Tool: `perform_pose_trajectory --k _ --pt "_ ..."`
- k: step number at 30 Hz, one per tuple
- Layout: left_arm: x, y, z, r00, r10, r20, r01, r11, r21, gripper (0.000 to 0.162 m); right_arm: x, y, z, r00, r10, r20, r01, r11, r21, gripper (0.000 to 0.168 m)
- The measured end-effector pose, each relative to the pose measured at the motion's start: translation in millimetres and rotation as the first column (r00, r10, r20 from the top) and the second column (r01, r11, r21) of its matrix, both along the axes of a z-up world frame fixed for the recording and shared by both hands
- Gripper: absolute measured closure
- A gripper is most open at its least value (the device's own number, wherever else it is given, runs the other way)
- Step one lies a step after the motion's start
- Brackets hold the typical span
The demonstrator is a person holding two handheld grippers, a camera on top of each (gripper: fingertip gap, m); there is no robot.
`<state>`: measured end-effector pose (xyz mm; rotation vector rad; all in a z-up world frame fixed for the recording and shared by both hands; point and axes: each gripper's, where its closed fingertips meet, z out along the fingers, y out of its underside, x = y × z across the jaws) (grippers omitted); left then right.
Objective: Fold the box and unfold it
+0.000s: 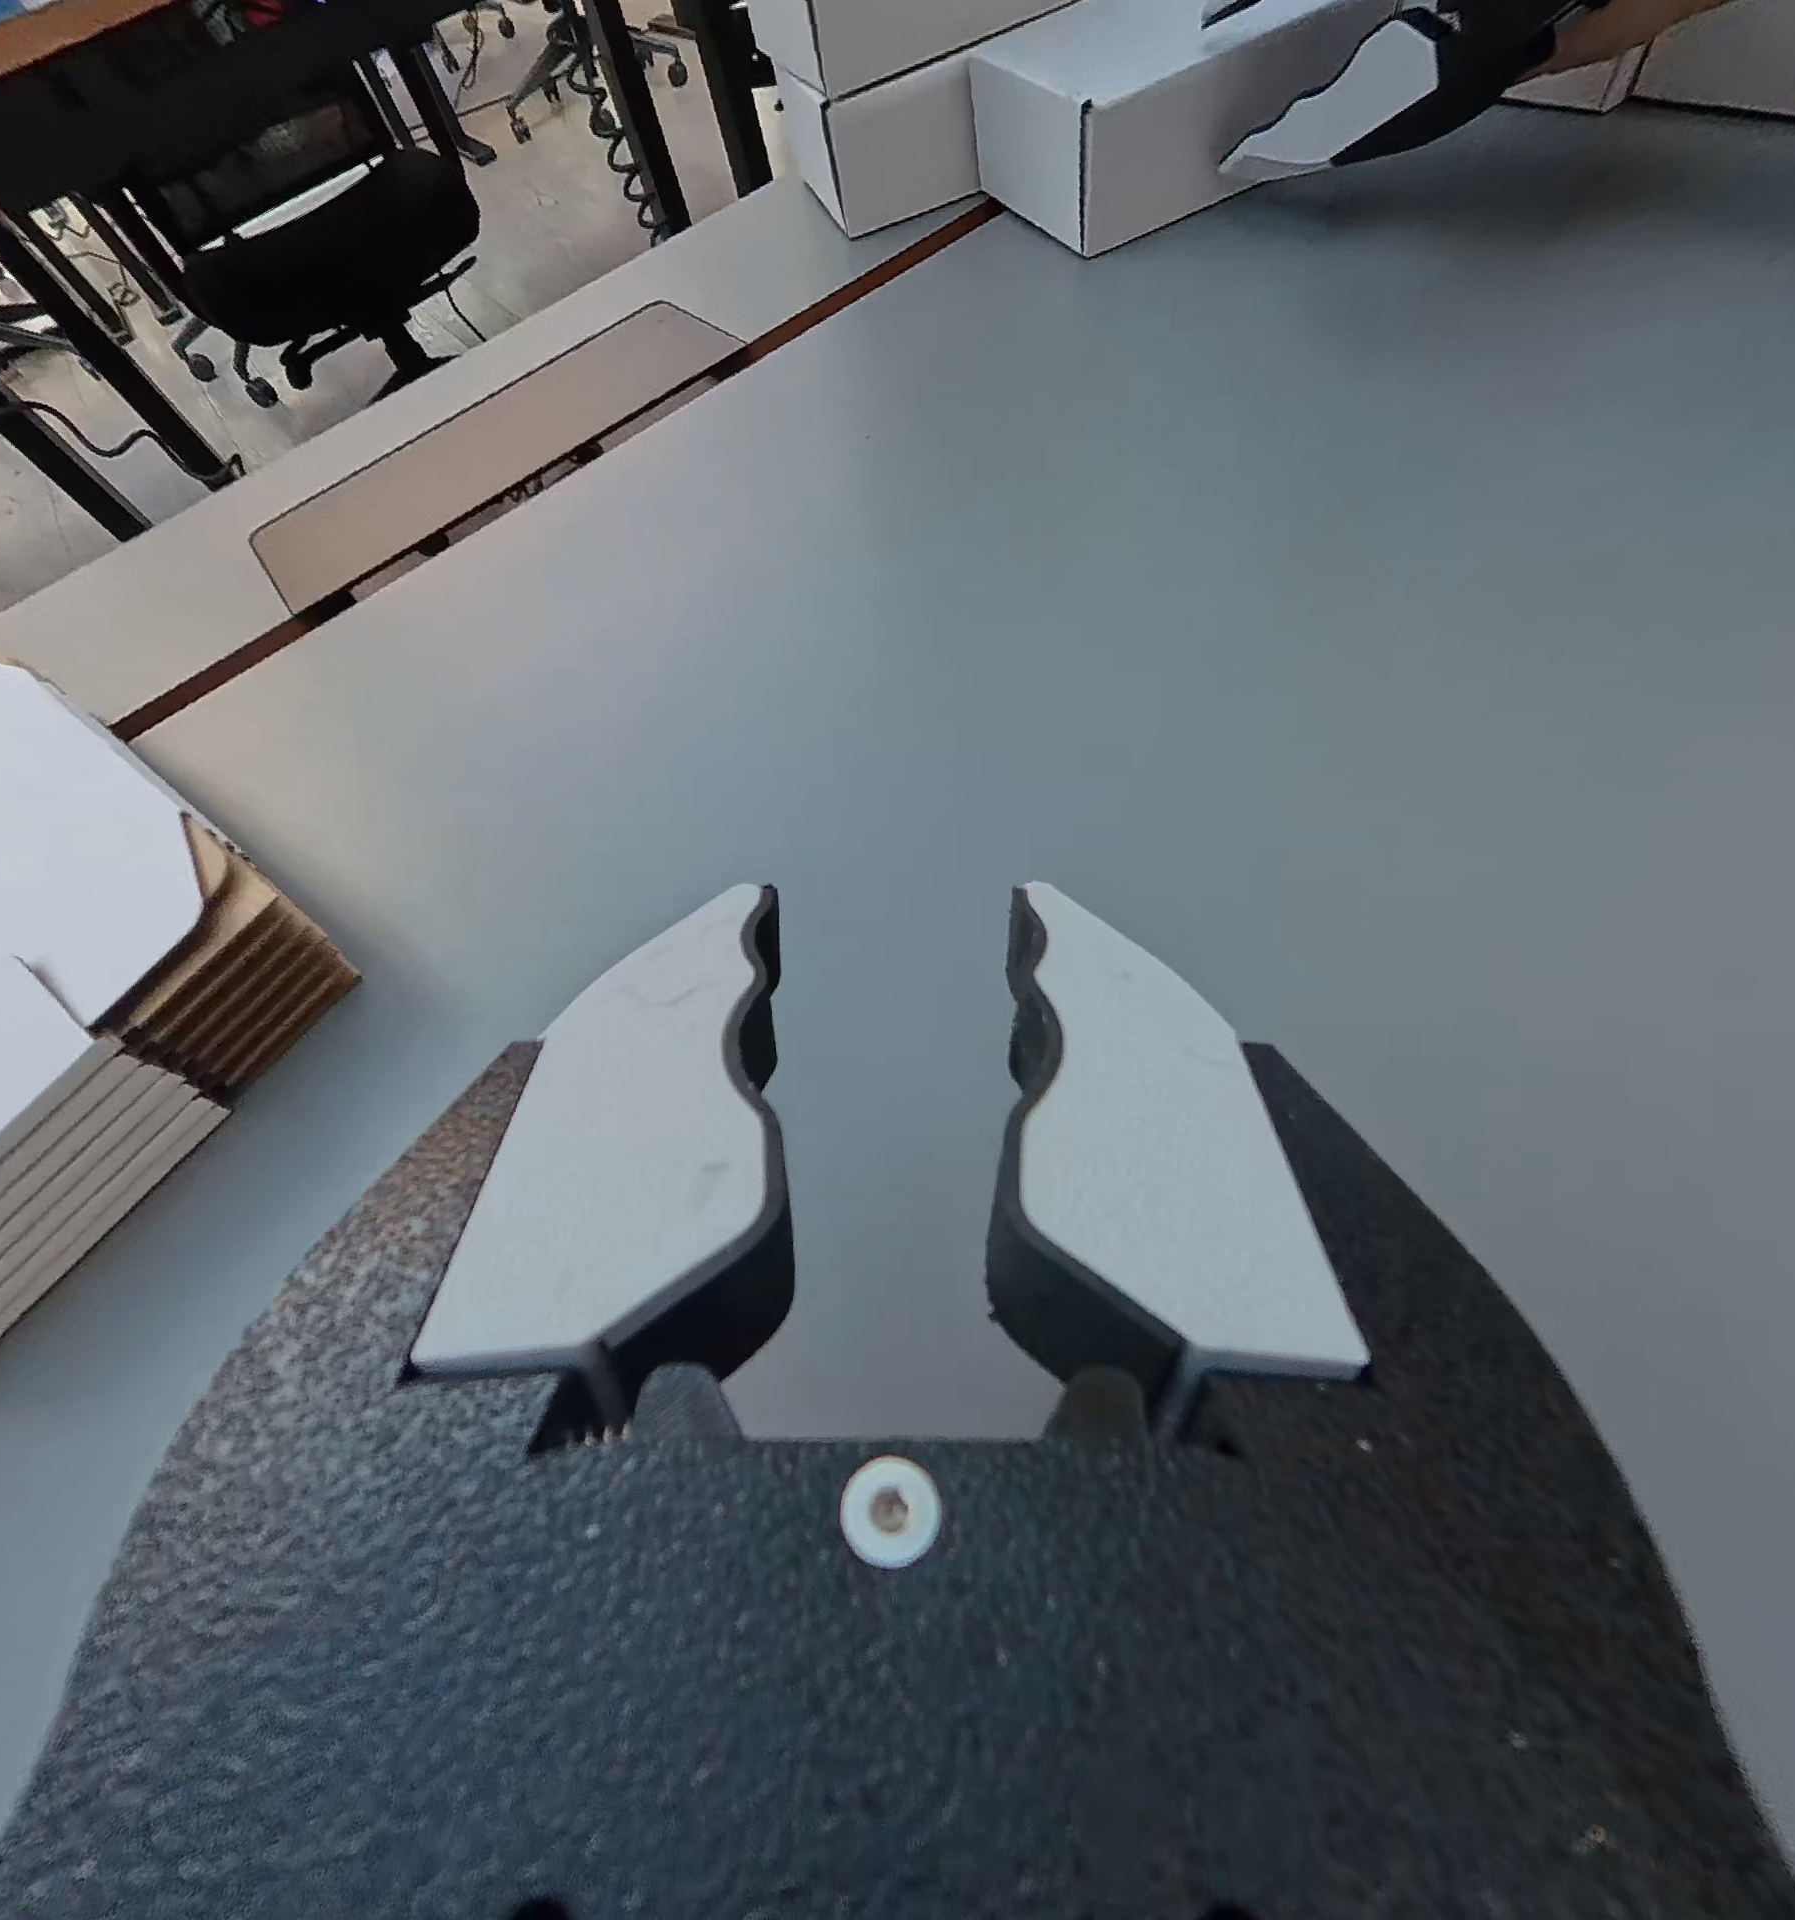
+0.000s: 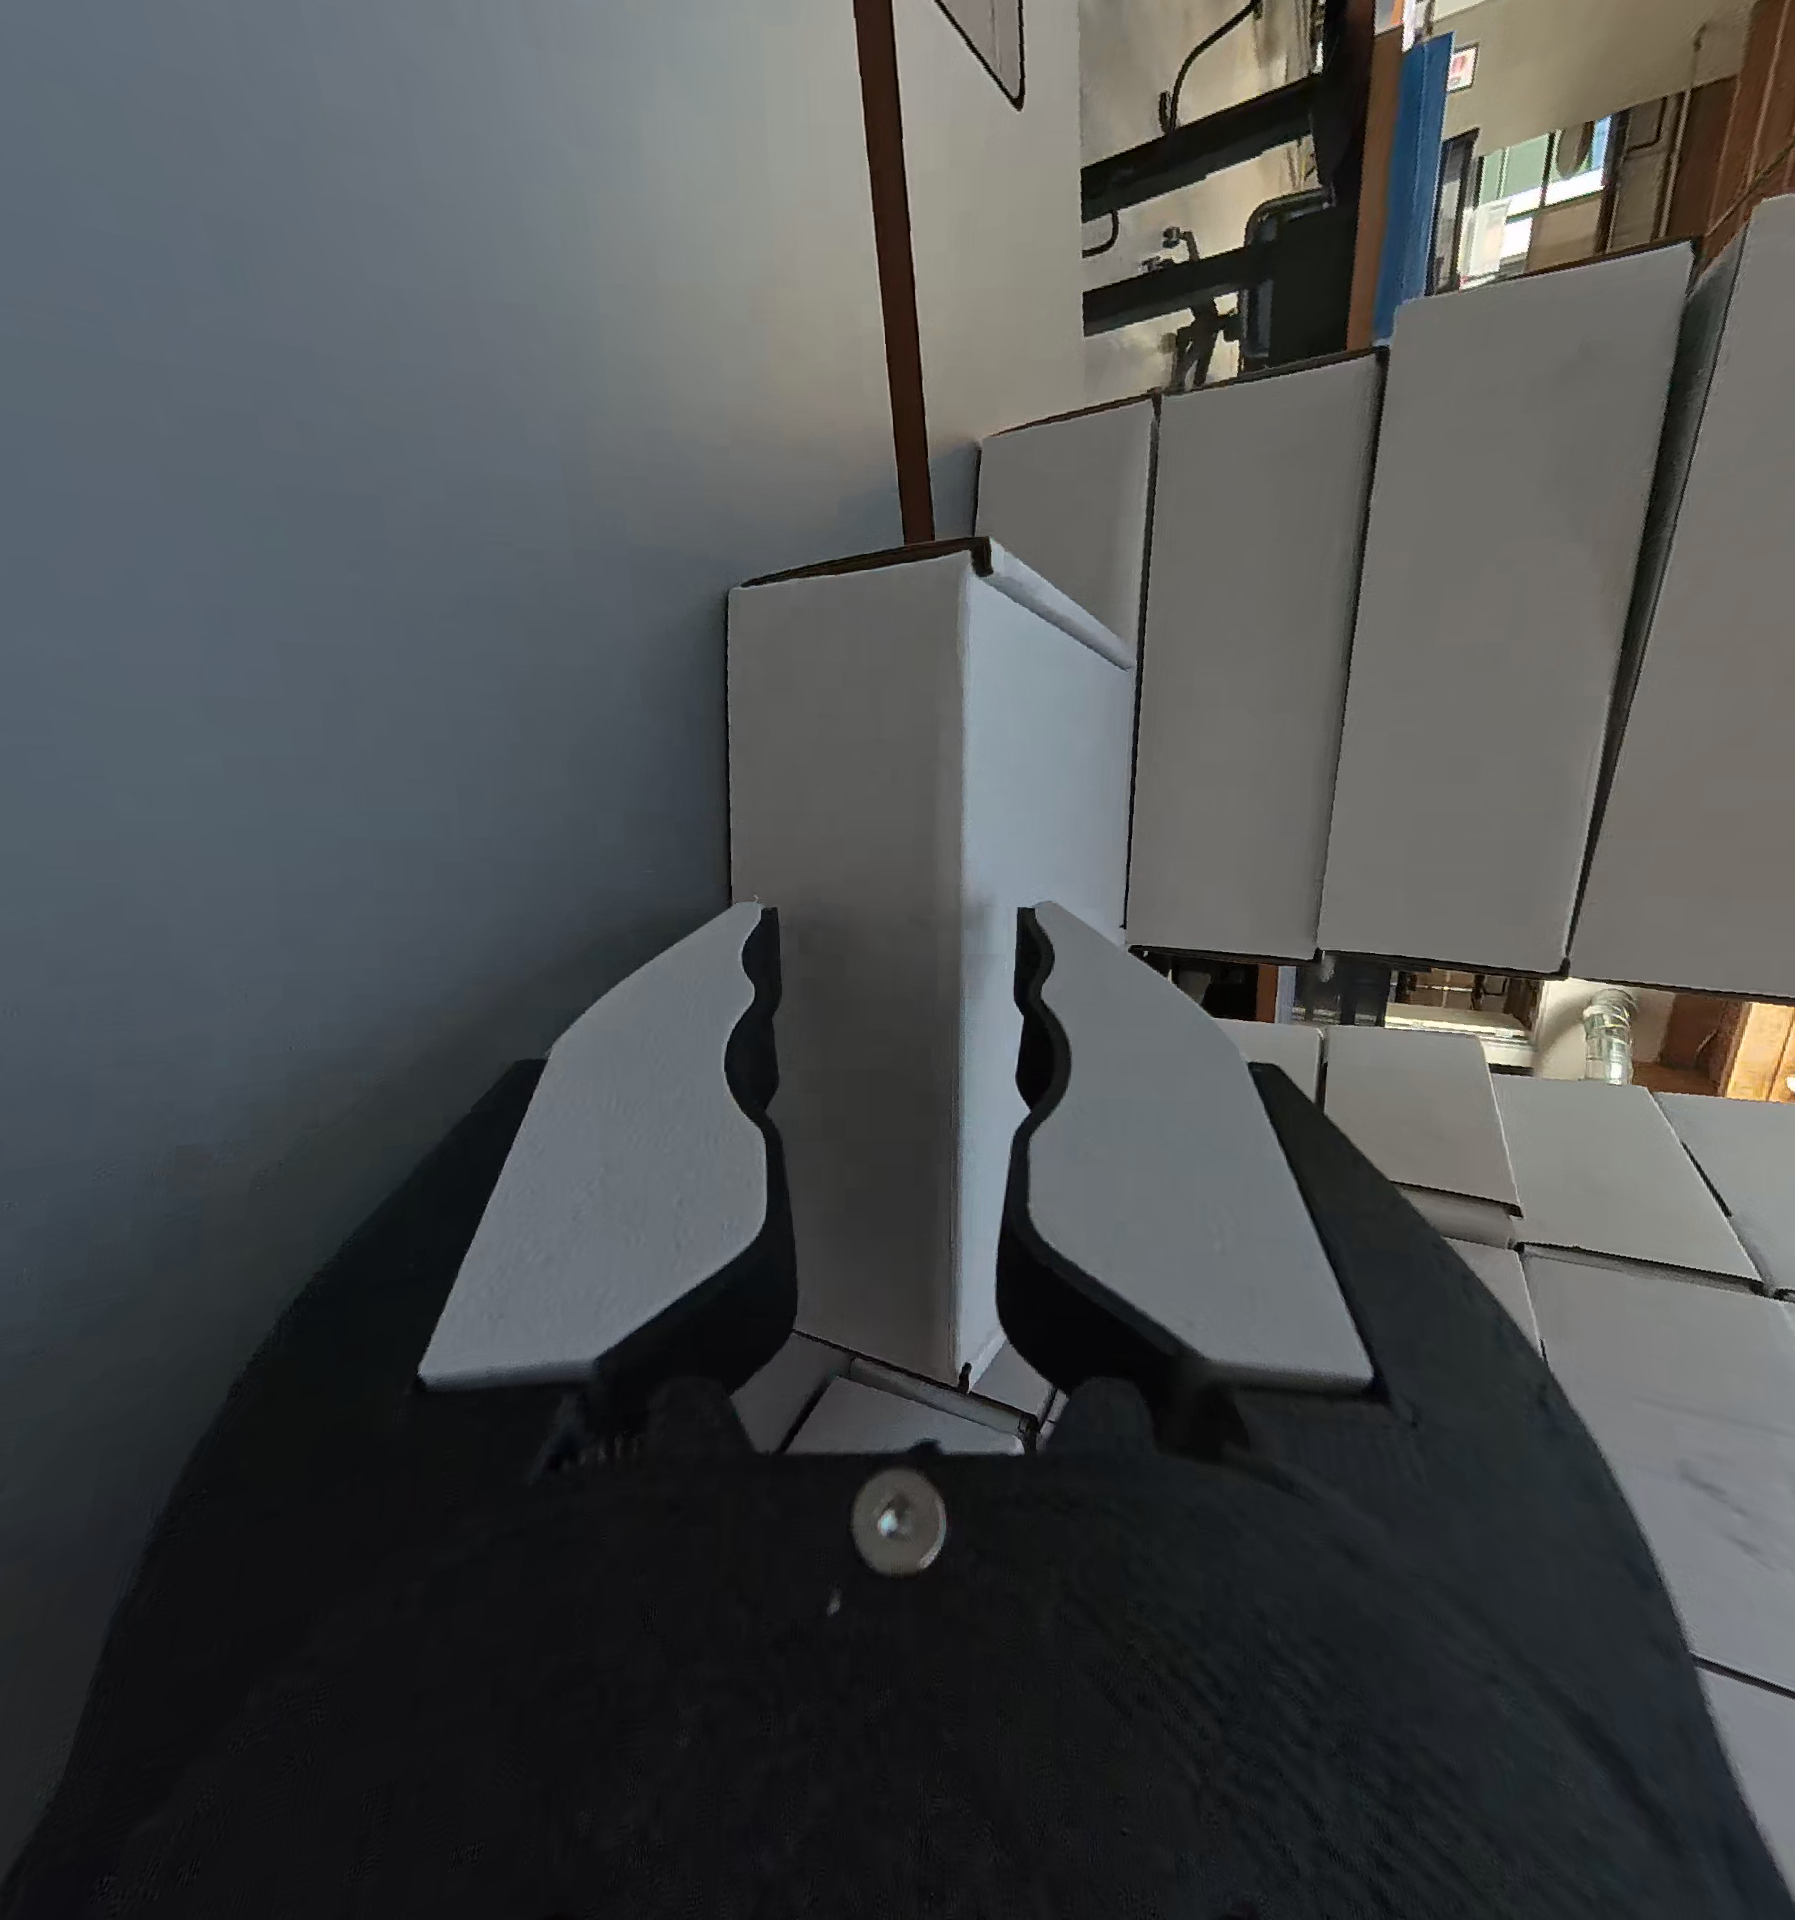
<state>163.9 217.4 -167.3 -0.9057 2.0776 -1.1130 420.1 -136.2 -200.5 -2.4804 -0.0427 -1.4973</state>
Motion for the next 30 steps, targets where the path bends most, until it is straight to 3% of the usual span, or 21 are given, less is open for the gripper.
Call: perform_pose_trajectory --k 4,8,15,23,30 --pt "29.0 44.7 16.3 0.995 0.08 0.06 -0.085 0.993 0.081 0.119 -17.6 16.4 7.2 0.999 -0.002 -0.048 0.007 0.995 0.096 0.118" --pt "72.7 112.5 16.4 0.986 0.15 0.069 -0.163 0.951 0.262 0.094 -48.6 44.8 20.1 0.994 0.015 -0.11 0.011 0.972 0.234 0.118" --pt "143.0 164.2 -4.1 0.988 0.098 -0.12 -0.045 0.922 0.384 0.071 -117.9 91.7 27.5 0.954 0.151 -0.258 -0.037 0.916 0.4 0.117" --pt "155.6 186.3 -48.7 0.927 0.013 -0.374 0.174 0.871 0.46 0.075 -176.0 101.3 39.0 0.912 0.268 -0.31 -0.067 0.844 0.532 0.117" --pt "130.6 188.2 -50.5 0.923 -0.023 -0.385 0.279 0.728 0.626 0.089 -187.2 90.7 25.1 0.909 0.245 -0.338 -0.041 0.858 0.512 0.117"
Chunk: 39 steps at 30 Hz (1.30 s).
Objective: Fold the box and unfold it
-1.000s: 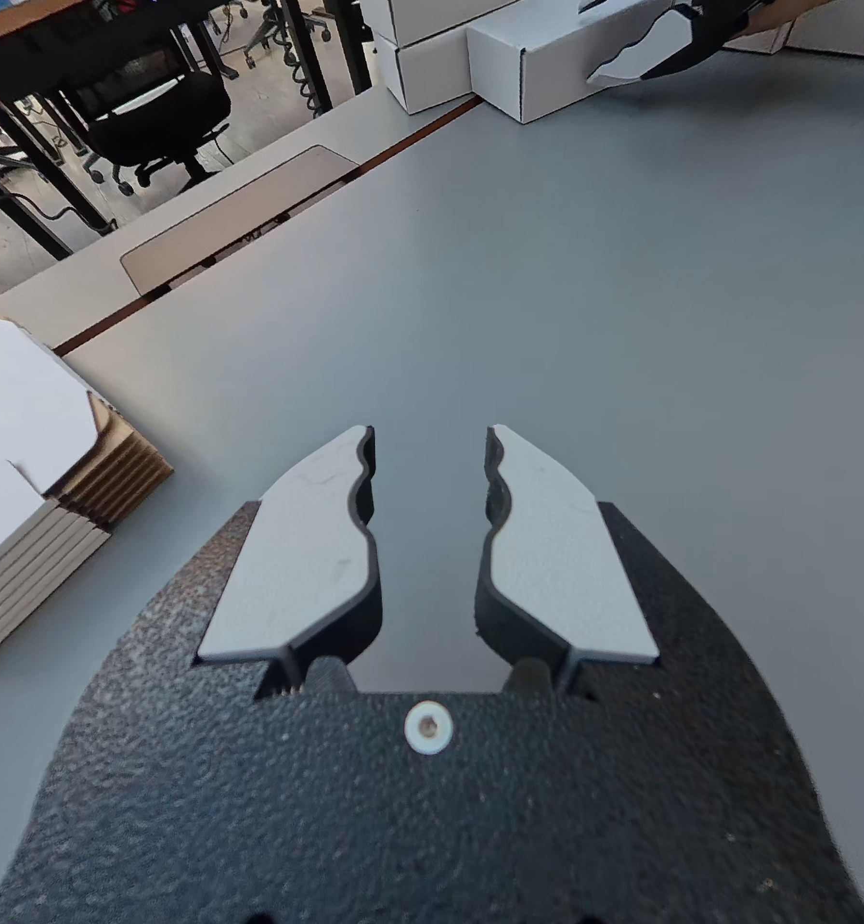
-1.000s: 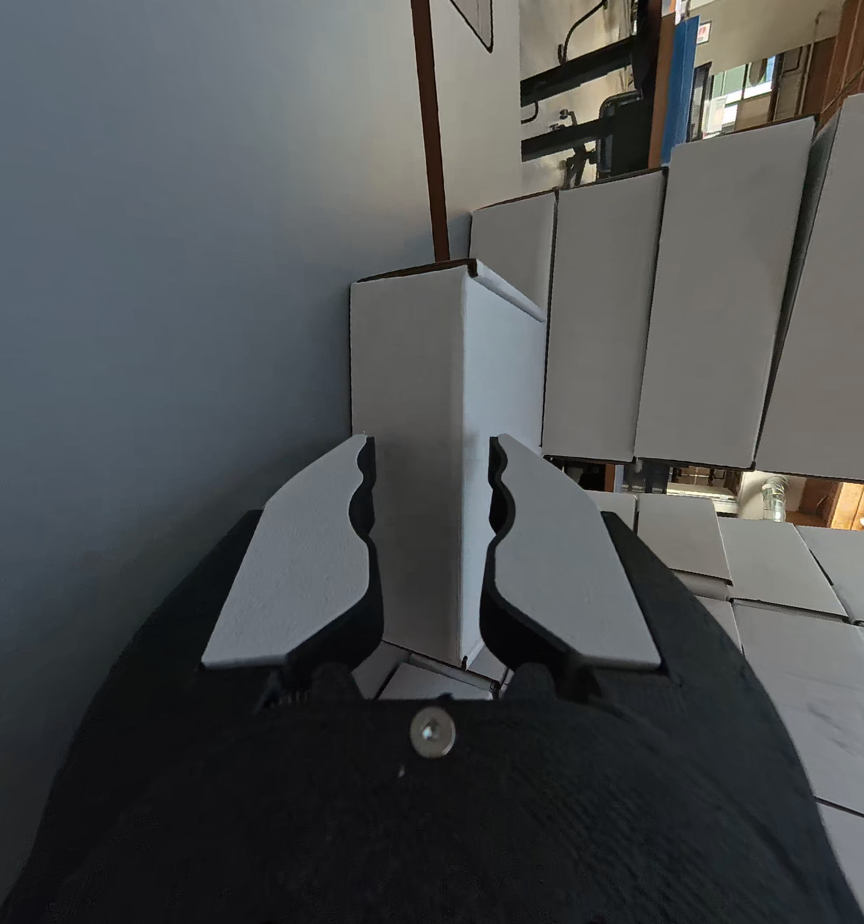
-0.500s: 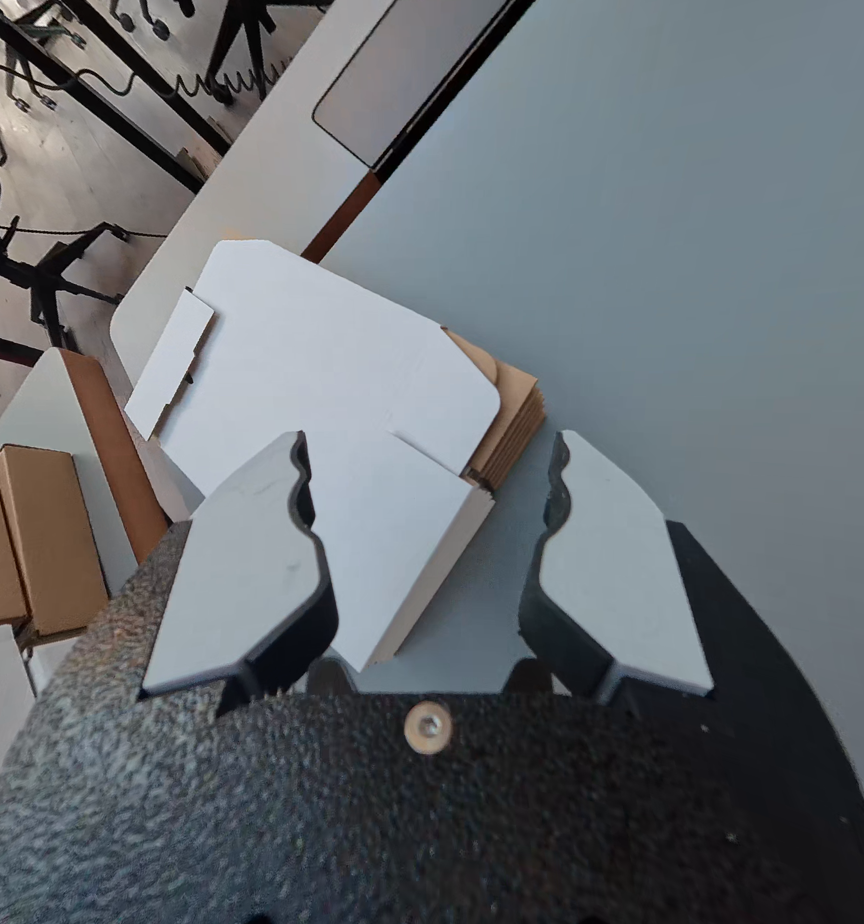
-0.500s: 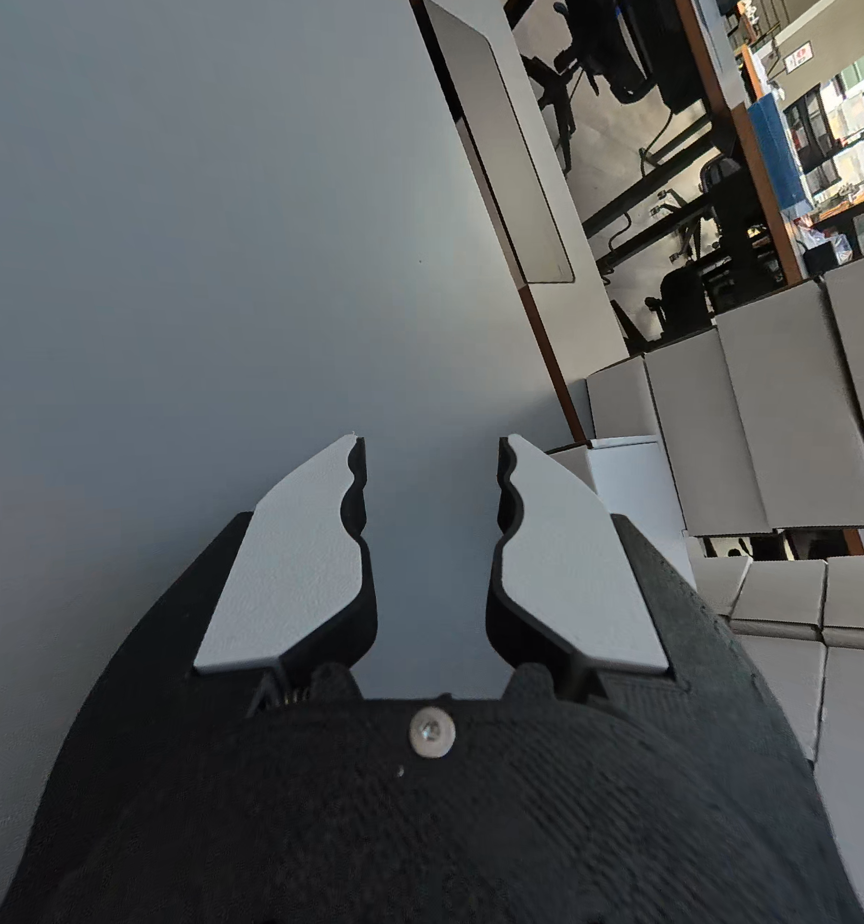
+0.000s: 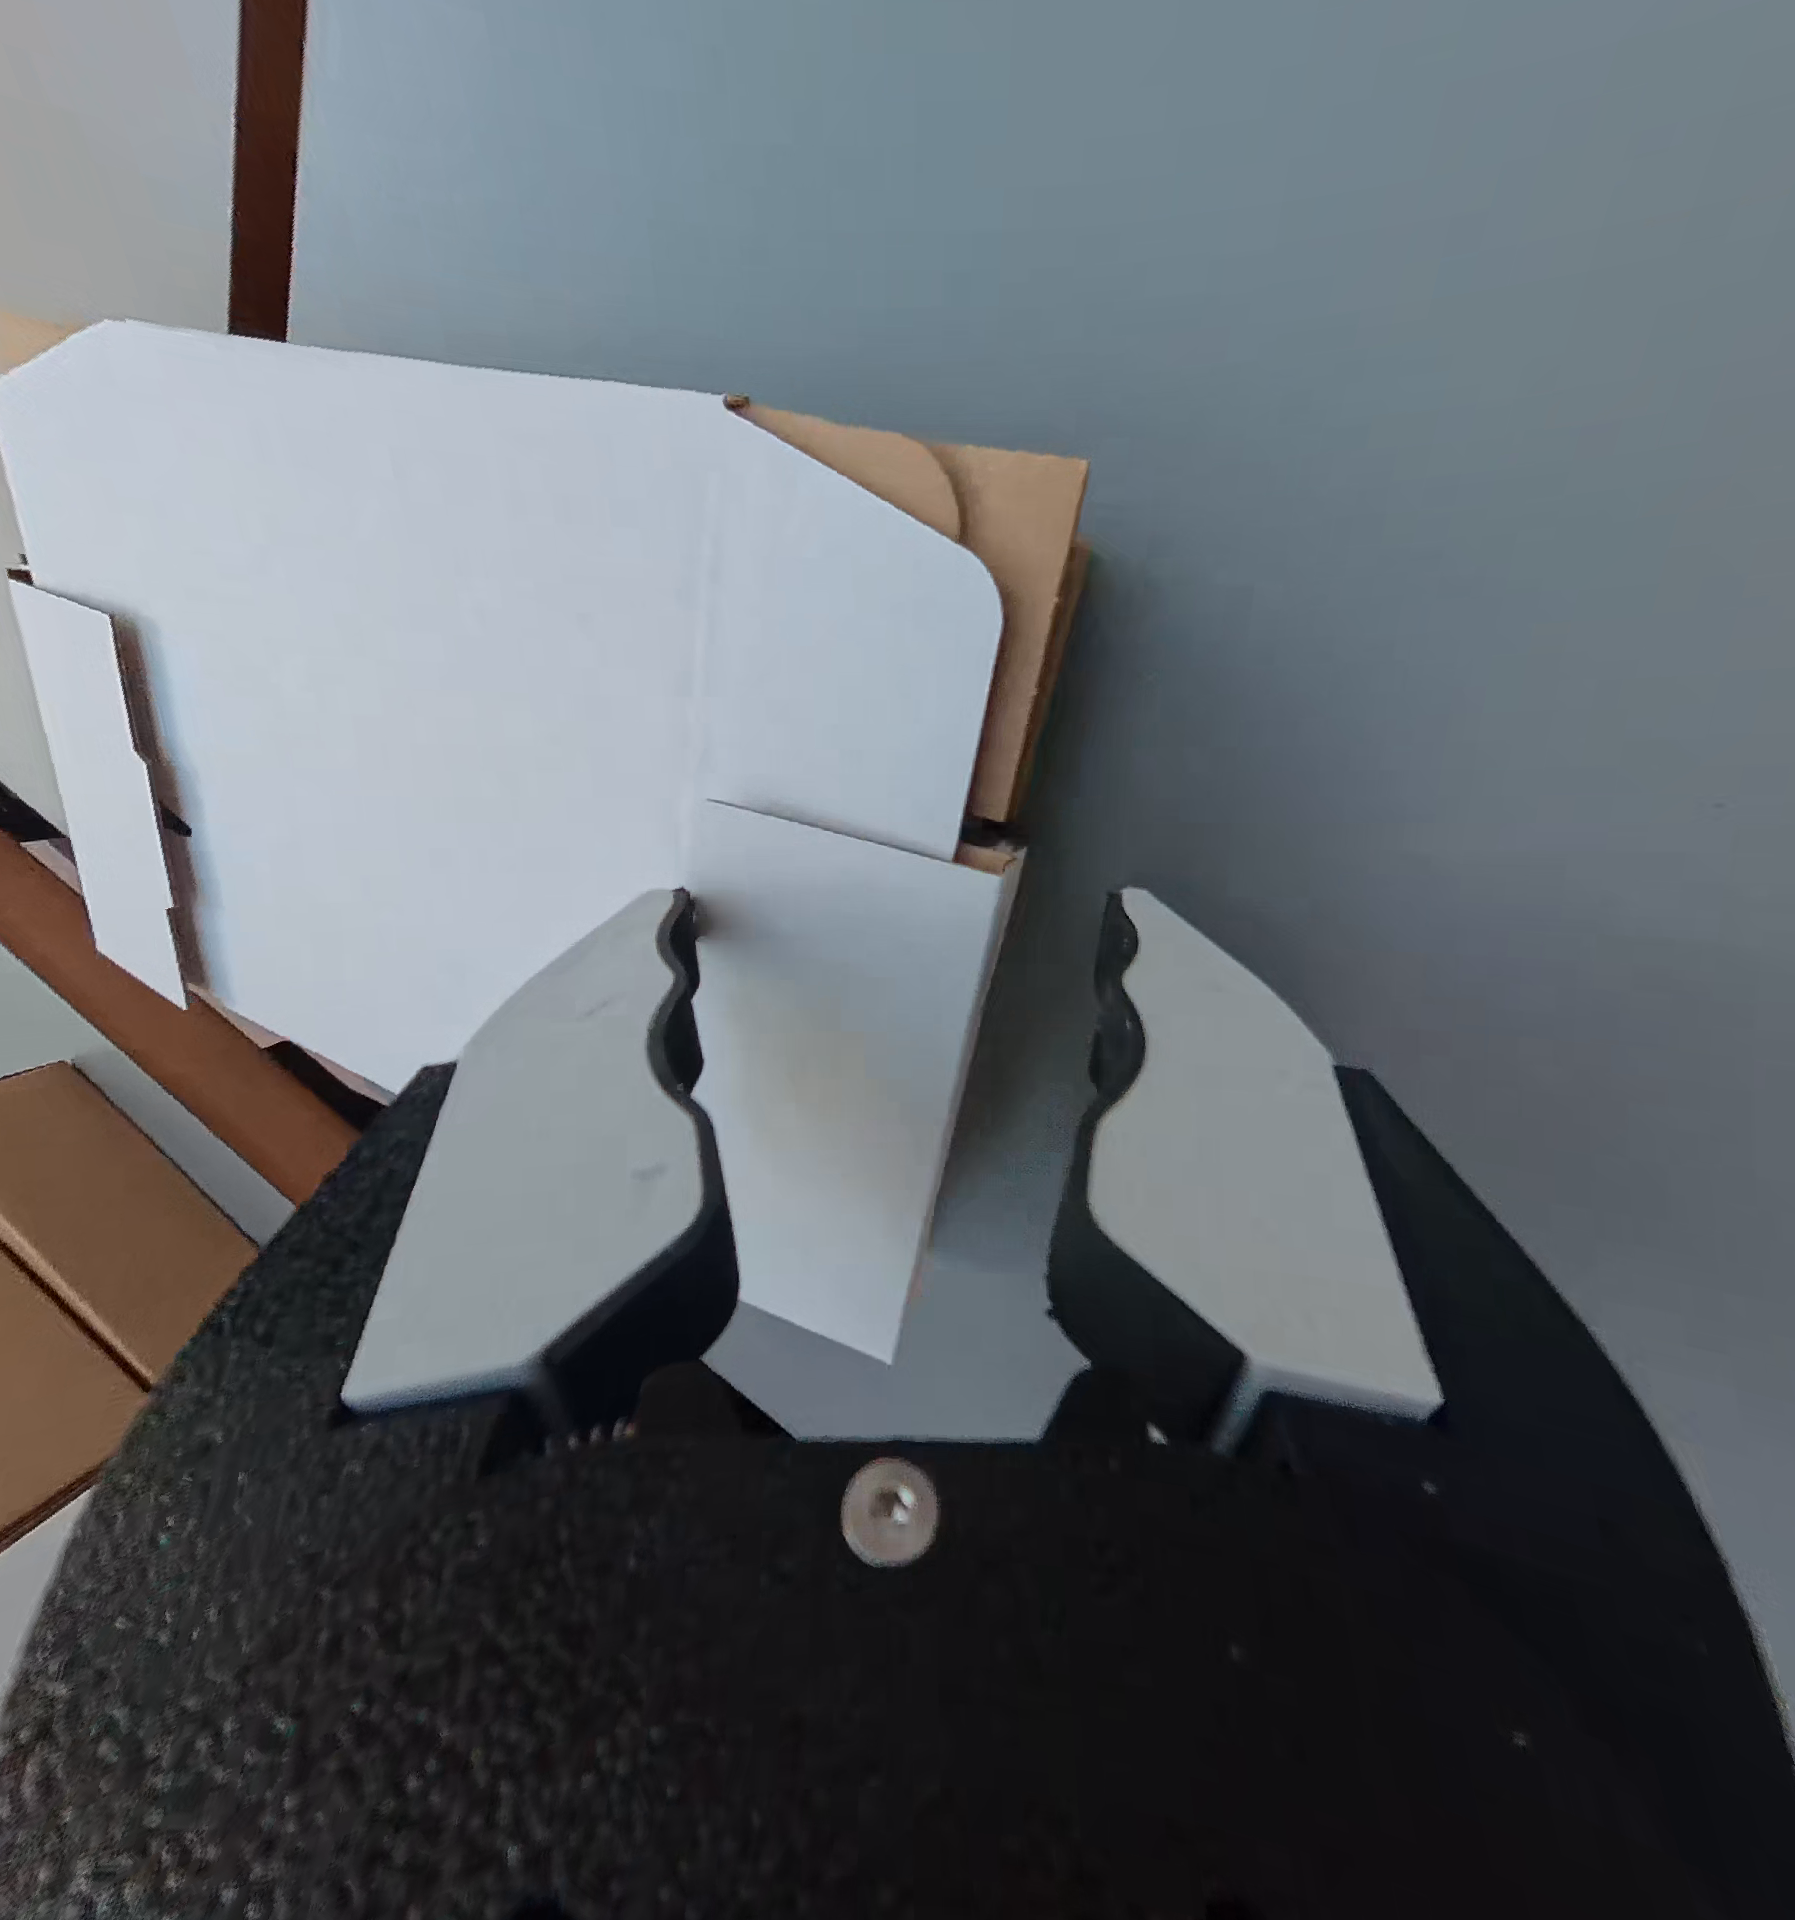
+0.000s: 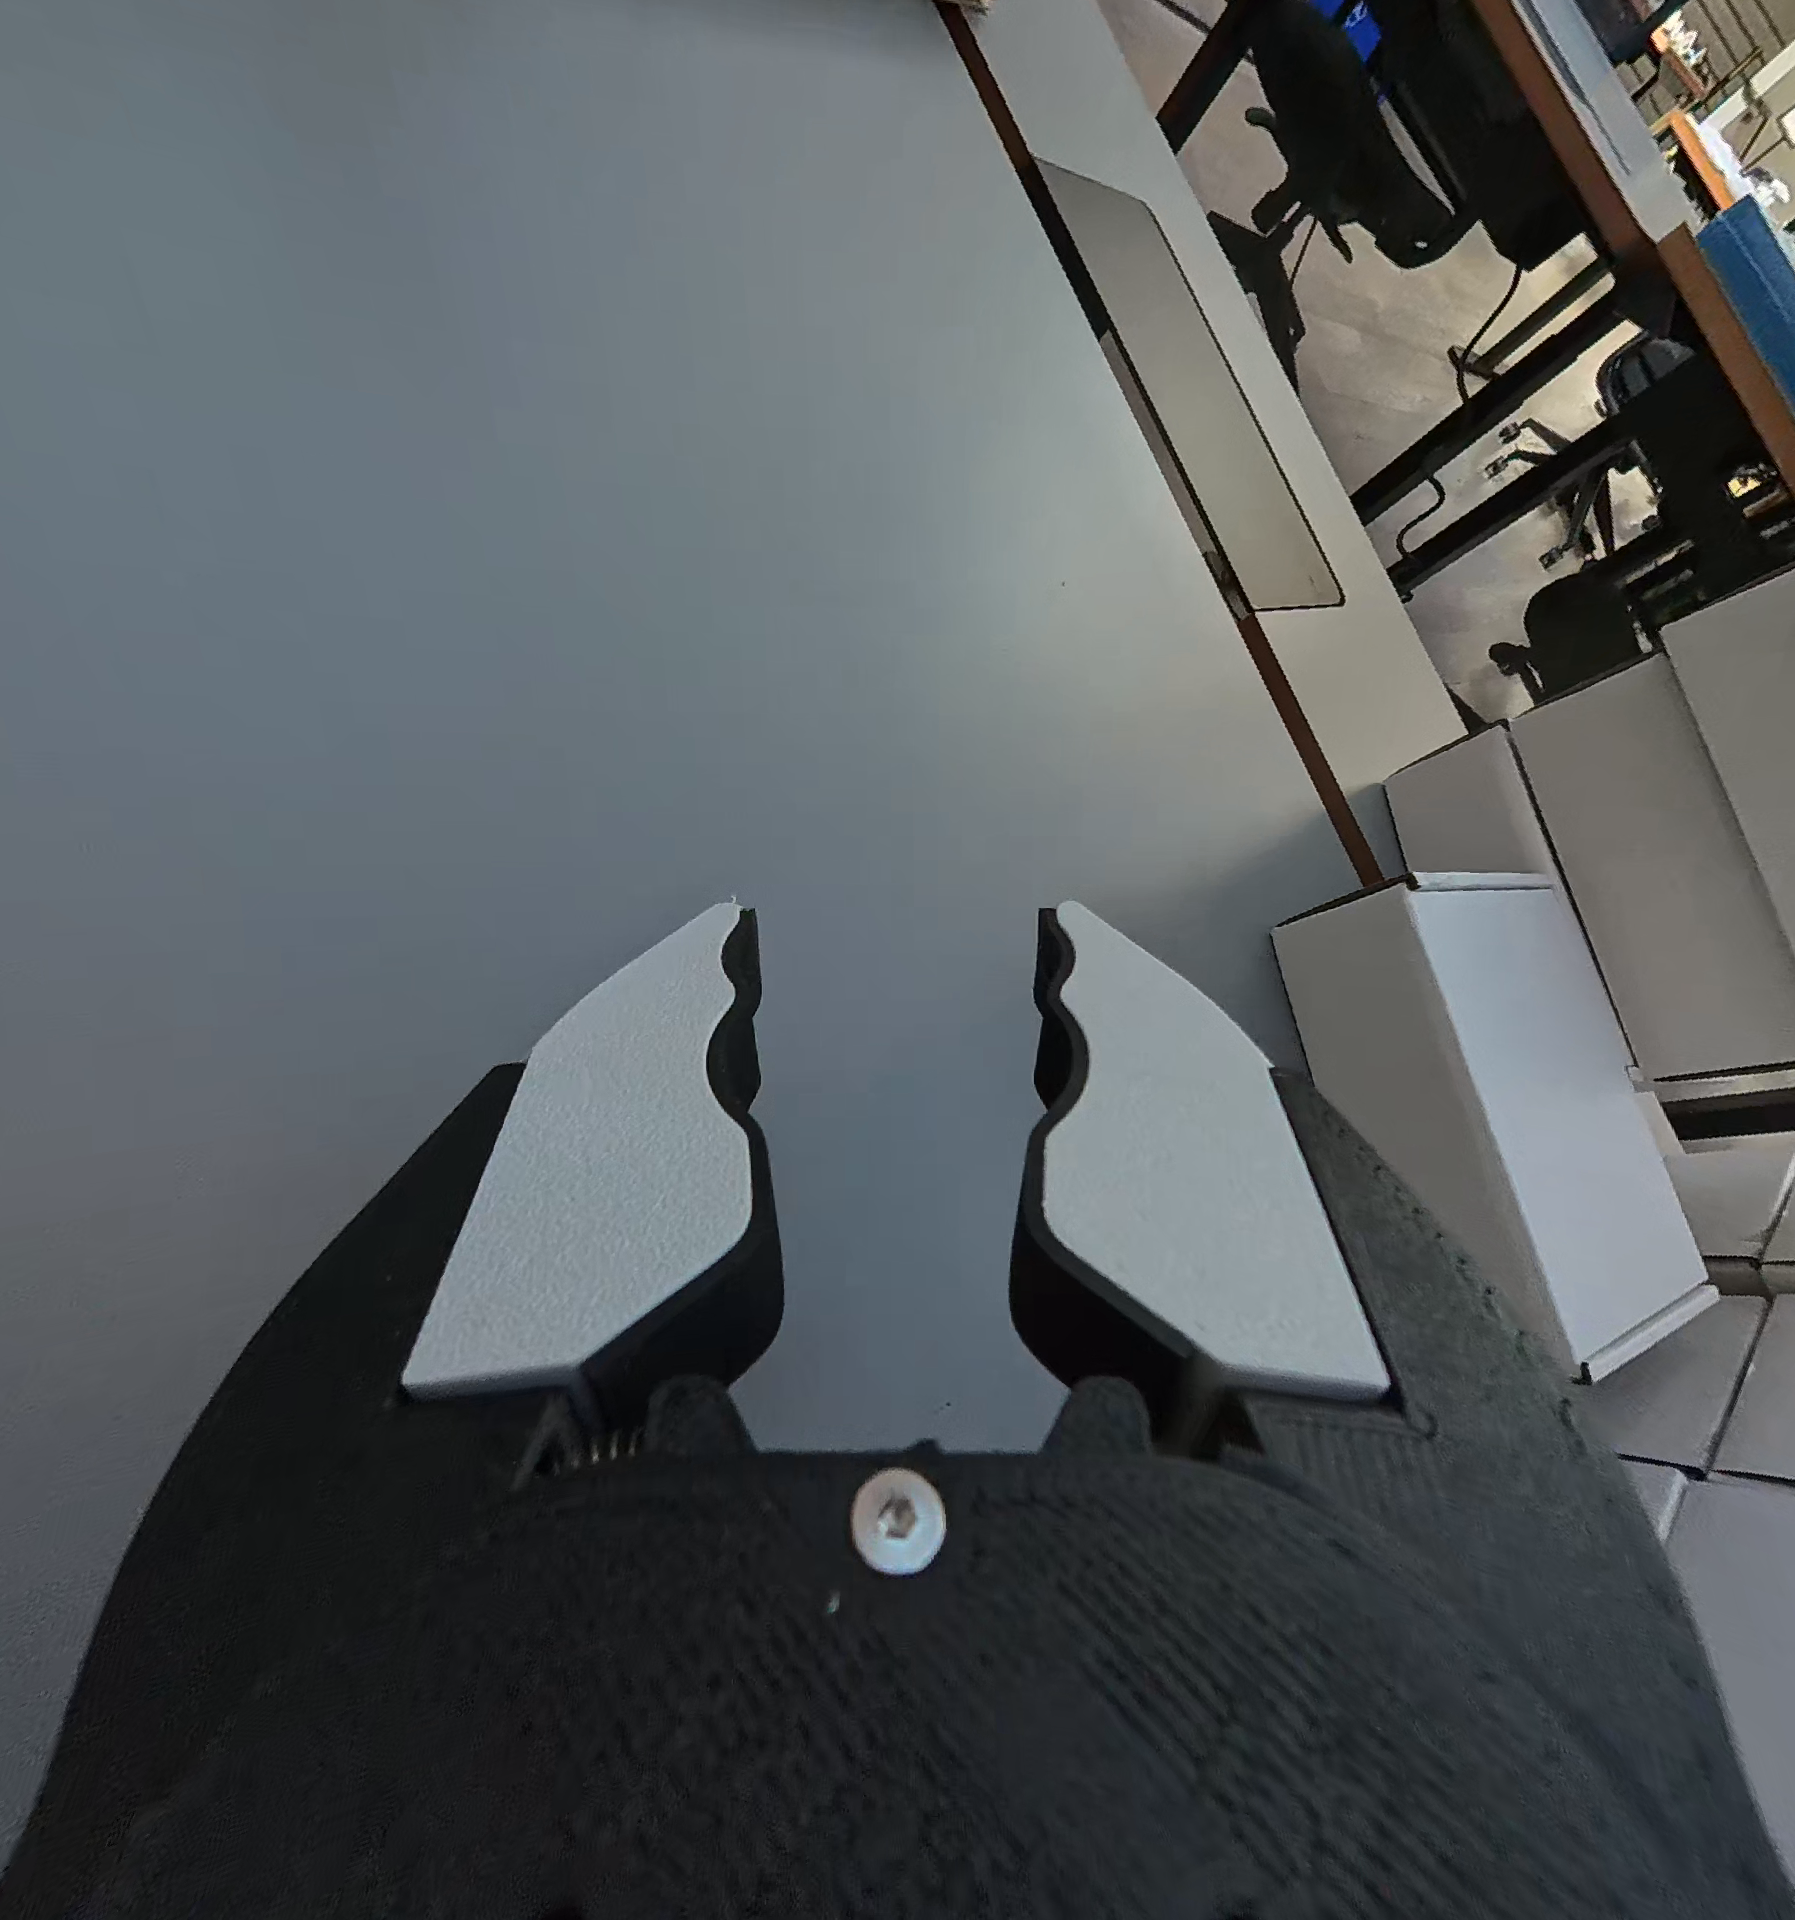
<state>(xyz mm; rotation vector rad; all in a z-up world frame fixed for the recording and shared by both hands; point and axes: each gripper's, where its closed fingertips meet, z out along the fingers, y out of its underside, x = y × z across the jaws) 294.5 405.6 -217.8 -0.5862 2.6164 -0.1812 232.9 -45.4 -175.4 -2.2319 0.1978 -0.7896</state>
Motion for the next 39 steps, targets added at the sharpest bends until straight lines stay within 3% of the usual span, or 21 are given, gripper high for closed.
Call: perform_pose_trajectory --k 4,7,12,14,17,23,26,28,33,39 --pt "-19.1 -3.5 -1.4 0.999 -0.053 0.015 0.051 0.995 0.088 0.089 -4.9 0.1 -2.7 1.0 -0.003 0.001 0.003 1.0 0.007 0.117" --pt "-26.7 -4.3 3.0 0.992 -0.108 0.068 0.095 0.981 0.171 0.1 -8.3 1.4 -2.9 1.0 -0.007 0.003 0.007 1.0 0.015 0.117" --pt "-20.6 7.0 10.0 0.936 -0.155 0.317 0.031 0.931 0.363 0.111 -15.3 1.2 2.2 1.0 -0.013 0.025 0.012 0.999 0.036 0.117" --pt "-21.6 3.0 16.3 0.87 -0.245 0.428 0.034 0.895 0.444 0.134 -17.0 -0.1 4.8 0.999 -0.023 0.023 0.022 0.999 0.05 0.117" --pt "-28.2 -4.2 36.1 0.735 -0.368 0.57 -0.034 0.819 0.572 0.152 -21.7 -1.5 11.2 0.999 -0.031 0.037 0.027 0.996 0.083 0.117" --pt "-57.0 -36.6 100.5 0.491 -0.436 0.754 -0.199 0.787 0.585 0.157 -35.3 -5.8 19.1 0.998 -0.05 0.038 0.044 0.988 0.149 0.118" --pt "-79.6 -88.2 133.1 0.375 -0.449 0.811 -0.132 0.84 0.526 0.157 -35.5 -7.1 33.2 0.995 -0.083 0.063 0.07 0.98 0.186 0.119" --pt "-97.5 -128.3 132.5 0.4 -0.42 0.814 -0.032 0.882 0.471 0.157 -34.1 -9.7 45.0 0.989 -0.115 0.09 0.095 0.974 0.207 0.125" --pt "-148.2 -216.6 103.7 0.512 -0.402 0.759 0.156 0.912 0.378 0.157 -41.2 -2.2 66.1 0.989 -0.087 0.118 0.052 0.96 0.276 0.166" --pt "-193.8 -275.3 68.9 0.585 -0.451 0.674 0.198 0.885 0.421 0.157 -42.6 38.9 56.4 0.987 0.033 0.155 -0.059 0.984 0.169 0.168"
